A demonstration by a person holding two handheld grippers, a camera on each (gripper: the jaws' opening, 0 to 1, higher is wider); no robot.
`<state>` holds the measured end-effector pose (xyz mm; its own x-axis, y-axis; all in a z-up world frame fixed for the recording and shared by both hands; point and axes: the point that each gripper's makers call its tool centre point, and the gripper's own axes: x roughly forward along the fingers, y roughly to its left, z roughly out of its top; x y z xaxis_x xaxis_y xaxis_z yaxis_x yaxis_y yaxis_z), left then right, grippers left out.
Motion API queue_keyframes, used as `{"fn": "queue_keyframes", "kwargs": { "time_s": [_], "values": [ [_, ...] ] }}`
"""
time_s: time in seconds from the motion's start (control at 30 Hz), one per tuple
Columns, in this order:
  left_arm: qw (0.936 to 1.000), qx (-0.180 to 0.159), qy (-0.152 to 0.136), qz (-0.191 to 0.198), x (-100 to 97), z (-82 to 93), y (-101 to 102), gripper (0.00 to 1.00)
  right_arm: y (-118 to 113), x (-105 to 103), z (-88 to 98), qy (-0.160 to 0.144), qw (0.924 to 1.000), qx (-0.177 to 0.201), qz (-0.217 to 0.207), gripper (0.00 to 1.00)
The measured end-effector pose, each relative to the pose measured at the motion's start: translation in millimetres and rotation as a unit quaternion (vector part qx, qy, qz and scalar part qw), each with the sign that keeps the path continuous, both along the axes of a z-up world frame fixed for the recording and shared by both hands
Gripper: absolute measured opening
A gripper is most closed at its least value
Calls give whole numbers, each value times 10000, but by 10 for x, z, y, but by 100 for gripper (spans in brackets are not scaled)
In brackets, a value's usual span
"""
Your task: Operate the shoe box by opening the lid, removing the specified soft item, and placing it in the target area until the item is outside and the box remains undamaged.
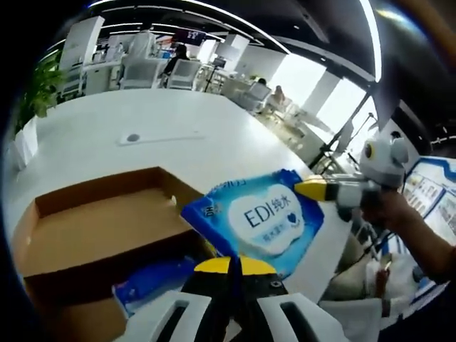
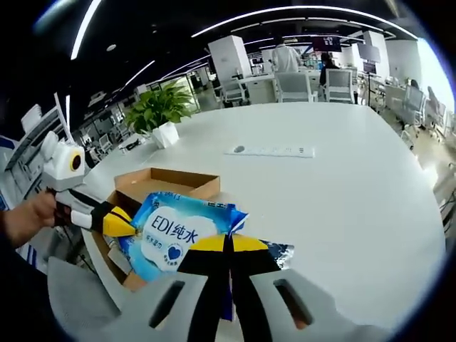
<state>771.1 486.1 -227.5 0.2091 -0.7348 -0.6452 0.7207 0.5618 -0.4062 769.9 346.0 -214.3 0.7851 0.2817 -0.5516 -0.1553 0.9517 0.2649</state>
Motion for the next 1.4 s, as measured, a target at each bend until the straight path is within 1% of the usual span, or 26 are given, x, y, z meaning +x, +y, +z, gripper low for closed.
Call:
{"fn": "queue_keyframes", "kwargs": {
  "time_s": [0.17,0.27,0.5,0.57,0.67,0.9,1.0,1.27,1.4],
  "values": [
    [9999,19,33,-98,-12,-41,-138,1,-122,-39,-43,49,9999,5,-129,0],
    [9999,50,51,-150,-11,-80,-205,1,-200,-20,-100,89,9998,-20,-160,0],
    [9995,136,103,-263,-12,-171,-294,1,-245,-40,-171,158,9996,-32,-230,0],
    [9994,147,114,-283,-8,-186,-311,1,-271,-35,-226,187,9995,-31,-261,0],
    [9992,181,129,-325,-10,-203,-340,1,-297,-37,-245,197,9994,-20,-292,0],
    [9989,203,47,-418,-39,-189,-379,1,-357,-36,-237,170,9993,26,-325,0],
    [9989,200,55,-431,-48,-201,-397,1,-373,-37,-256,178,9992,43,-344,0],
    [9981,361,91,-494,-15,-303,-414,1,-405,-20,-420,264,9988,81,-409,0],
    [9974,488,55,-531,13,-353,-410,1,-376,-12,-479,324,9986,87,-411,0]
  ]
}}
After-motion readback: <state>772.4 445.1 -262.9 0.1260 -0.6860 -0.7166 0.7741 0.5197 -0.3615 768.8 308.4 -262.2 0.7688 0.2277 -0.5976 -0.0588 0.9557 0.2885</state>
